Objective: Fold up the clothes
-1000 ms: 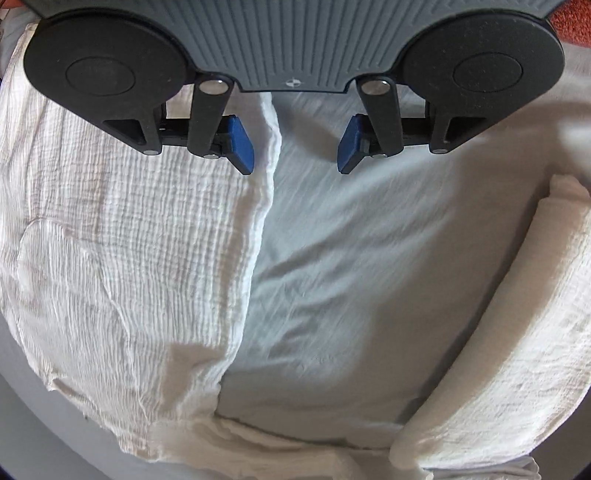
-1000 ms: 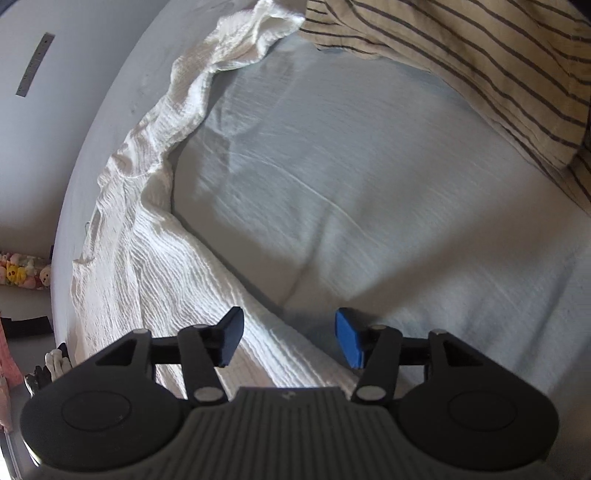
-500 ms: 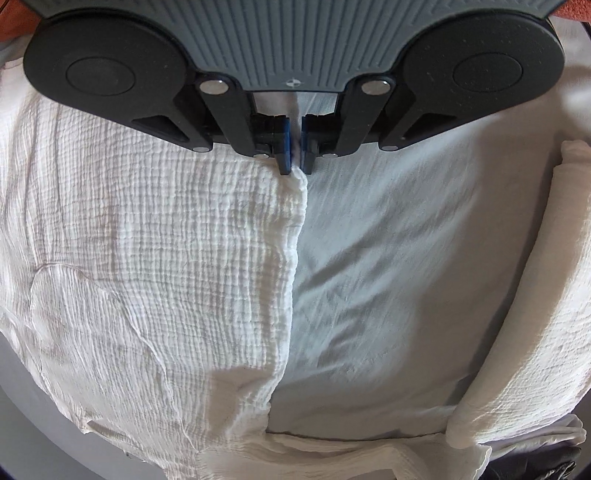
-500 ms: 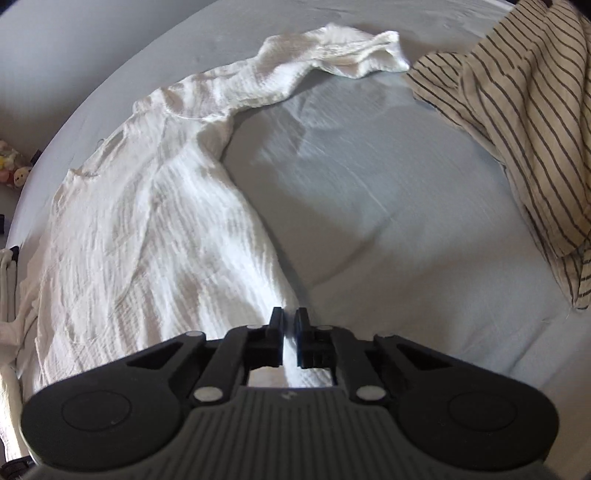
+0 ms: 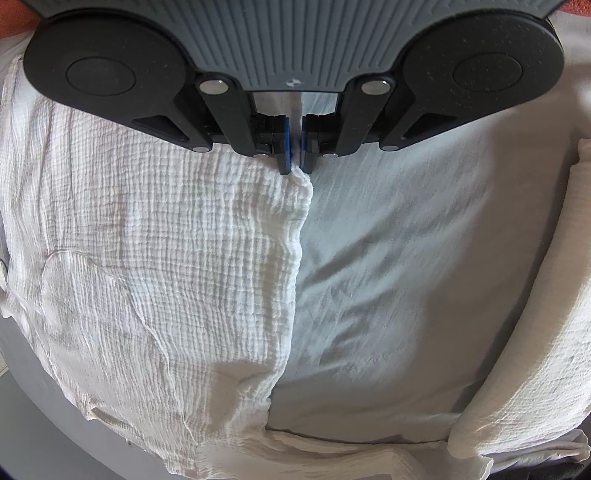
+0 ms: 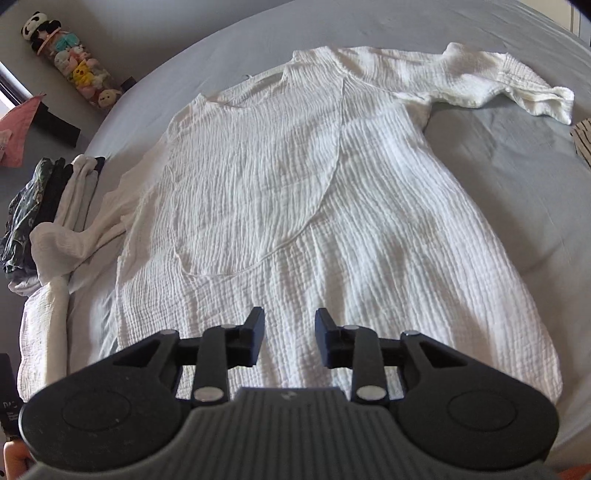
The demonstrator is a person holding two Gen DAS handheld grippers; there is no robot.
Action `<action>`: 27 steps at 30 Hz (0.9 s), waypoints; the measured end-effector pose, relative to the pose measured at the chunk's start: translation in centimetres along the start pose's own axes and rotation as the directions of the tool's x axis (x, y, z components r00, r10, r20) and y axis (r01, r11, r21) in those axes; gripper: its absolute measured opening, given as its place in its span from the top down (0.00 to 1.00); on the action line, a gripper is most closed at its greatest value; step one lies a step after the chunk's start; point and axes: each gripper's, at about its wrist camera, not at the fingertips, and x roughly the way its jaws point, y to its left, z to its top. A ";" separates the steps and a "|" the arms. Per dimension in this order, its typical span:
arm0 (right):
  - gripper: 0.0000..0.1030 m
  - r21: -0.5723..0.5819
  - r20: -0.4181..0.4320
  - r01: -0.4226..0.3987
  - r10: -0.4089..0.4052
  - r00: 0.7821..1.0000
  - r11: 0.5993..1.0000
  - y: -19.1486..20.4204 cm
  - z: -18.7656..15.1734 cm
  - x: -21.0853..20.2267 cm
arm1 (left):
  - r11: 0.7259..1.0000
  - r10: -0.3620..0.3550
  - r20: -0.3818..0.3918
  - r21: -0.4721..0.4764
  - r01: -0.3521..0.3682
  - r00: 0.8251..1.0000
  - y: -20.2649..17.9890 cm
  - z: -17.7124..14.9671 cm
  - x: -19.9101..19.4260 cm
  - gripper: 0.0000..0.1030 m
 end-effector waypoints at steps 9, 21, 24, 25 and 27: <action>0.66 0.061 0.044 0.148 -0.151 0.988 0.987 -5.2 0.8 -3.3 | 1.000 0.001 0.008 0.007 -0.001 1.000 -0.3 0.0 -0.2 0.94; 0.41 0.205 -0.196 0.400 -0.363 0.911 0.893 -16.2 0.3 -0.5 | 1.000 0.007 0.003 0.030 -0.007 1.000 0.5 0.3 -0.3 0.94; 0.42 0.184 -0.281 0.376 -0.318 0.906 0.908 -16.3 0.0 0.7 | 0.999 0.009 0.003 0.032 -0.009 1.000 0.5 0.3 -0.2 0.94; 0.49 0.166 -0.304 0.375 -0.315 0.899 0.912 -16.1 -0.1 1.0 | 0.999 0.006 0.003 0.031 -0.007 1.000 0.5 0.3 -0.2 0.94; 0.72 0.141 -0.318 0.360 -0.302 0.899 0.922 -15.7 -0.2 0.8 | 1.000 0.000 0.002 0.024 0.000 1.000 0.7 0.2 -0.4 0.94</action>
